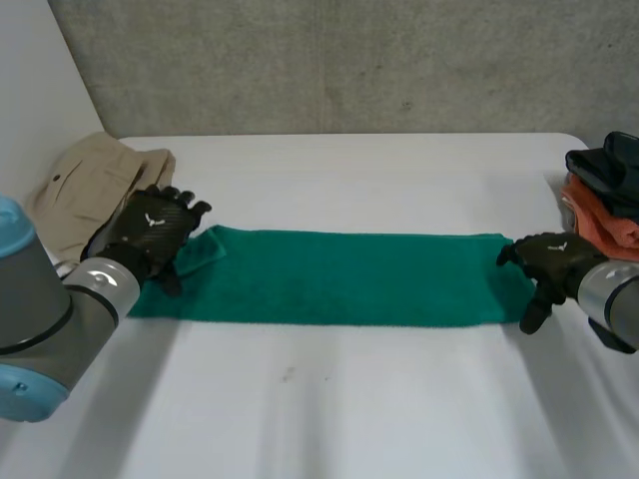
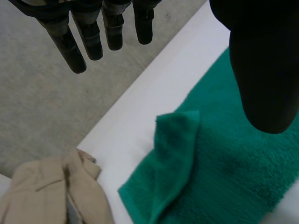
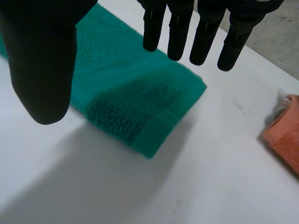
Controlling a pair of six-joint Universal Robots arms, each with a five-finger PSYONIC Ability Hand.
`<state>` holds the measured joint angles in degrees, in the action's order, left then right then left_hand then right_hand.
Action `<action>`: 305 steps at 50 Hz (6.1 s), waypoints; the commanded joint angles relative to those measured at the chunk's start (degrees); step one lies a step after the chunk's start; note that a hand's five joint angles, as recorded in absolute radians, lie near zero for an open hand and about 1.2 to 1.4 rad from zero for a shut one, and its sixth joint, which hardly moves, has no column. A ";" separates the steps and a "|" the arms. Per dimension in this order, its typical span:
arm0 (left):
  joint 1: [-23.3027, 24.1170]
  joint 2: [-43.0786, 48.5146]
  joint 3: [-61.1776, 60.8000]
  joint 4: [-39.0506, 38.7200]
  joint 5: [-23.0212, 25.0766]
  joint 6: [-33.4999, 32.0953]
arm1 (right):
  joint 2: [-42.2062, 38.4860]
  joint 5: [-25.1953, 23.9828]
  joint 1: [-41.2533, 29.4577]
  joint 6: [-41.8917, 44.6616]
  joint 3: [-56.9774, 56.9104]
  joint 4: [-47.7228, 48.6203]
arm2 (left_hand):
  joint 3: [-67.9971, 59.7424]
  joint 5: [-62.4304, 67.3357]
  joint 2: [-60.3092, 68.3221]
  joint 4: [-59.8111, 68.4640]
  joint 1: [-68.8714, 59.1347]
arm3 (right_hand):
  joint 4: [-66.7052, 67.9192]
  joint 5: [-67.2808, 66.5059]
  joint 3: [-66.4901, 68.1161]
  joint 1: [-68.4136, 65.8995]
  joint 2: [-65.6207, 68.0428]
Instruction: Fold the laundry.
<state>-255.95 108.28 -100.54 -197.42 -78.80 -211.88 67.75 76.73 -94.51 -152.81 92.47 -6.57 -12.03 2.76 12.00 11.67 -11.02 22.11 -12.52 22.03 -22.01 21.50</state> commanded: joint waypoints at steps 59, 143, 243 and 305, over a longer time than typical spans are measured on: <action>-1.39 18.98 13.88 -1.48 0.49 2.18 | -0.51 4.48 2.40 7.62 10.72 17.38 | -0.37 -0.36 0.40 0.73 -1.38 | 57.89 -57.48 57.97 -57.99 58.50; 8.97 -1.58 7.55 -1.57 -7.43 8.85 | -10.29 3.15 -36.19 17.75 -8.81 30.21 | 1.14 -1.87 -1.11 -0.78 0.13 | -12.11 12.52 -12.03 12.01 -11.50; 24.71 16.19 33.12 25.50 -20.62 20.98 | -12.91 6.68 -25.64 -7.68 -23.92 -5.23 | 2.03 -2.76 -2.00 -1.67 1.02 | -12.11 12.52 -12.03 12.01 -11.50; 17.59 2.02 41.21 27.61 23.16 21.86 | -9.22 8.96 -24.86 2.88 -15.29 39.61 | 1.98 -2.71 -1.95 -1.62 0.97 | 57.89 -57.48 57.97 -57.99 58.50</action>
<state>-238.19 111.55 -61.52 -169.58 -55.51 -190.58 53.32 85.83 -125.55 -147.80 82.10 32.52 -12.03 2.71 11.99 11.67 -11.03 68.52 -53.84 66.76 -60.88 66.90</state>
